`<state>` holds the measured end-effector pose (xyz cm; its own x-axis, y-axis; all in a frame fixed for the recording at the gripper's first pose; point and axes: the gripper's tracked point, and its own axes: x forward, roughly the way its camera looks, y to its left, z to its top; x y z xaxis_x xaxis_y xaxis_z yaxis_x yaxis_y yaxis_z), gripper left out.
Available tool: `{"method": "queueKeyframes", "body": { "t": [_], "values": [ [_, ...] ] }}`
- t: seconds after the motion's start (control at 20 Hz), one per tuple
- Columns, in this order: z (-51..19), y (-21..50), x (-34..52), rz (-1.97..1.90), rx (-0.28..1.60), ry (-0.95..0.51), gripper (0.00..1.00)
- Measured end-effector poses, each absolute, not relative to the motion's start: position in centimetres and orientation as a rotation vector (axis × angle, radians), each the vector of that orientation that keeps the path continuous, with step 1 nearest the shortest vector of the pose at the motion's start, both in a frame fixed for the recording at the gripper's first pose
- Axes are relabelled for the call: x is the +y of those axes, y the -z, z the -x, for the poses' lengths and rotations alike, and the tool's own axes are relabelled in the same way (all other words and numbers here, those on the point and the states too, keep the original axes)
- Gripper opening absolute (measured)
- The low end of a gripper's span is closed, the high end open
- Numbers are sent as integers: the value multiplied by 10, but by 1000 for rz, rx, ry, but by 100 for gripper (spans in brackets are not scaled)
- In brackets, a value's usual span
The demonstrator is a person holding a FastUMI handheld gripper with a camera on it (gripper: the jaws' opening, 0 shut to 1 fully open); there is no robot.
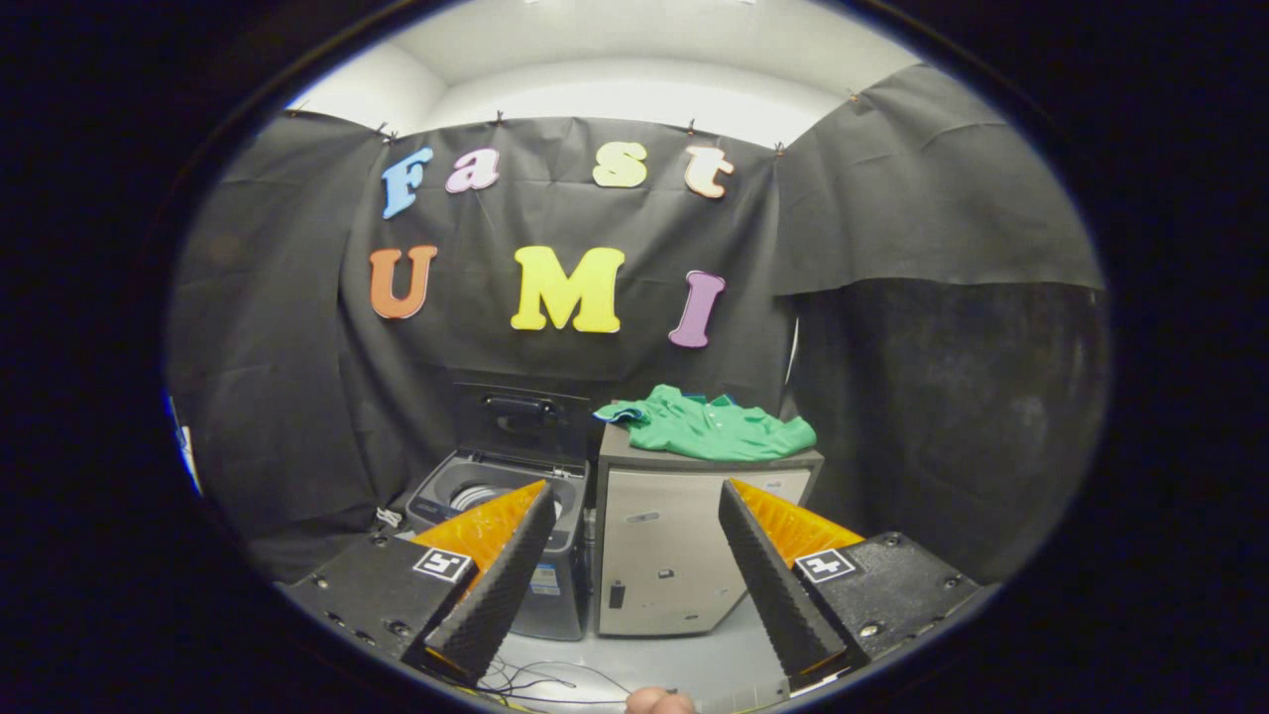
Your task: Put the clothes into the washing machine and then close the washing machine lid.
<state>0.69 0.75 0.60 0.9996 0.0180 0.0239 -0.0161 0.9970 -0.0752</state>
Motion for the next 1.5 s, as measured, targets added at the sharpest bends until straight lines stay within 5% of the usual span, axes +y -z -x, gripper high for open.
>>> {"method": "queueKeyframes", "body": {
  "t": [0.85, 1.5],
  "values": [
    [-34, -23, 12, 52, -7, 42, 100],
    [-128, -100, -33, 56, -81, 68, 100]
  ]
}}
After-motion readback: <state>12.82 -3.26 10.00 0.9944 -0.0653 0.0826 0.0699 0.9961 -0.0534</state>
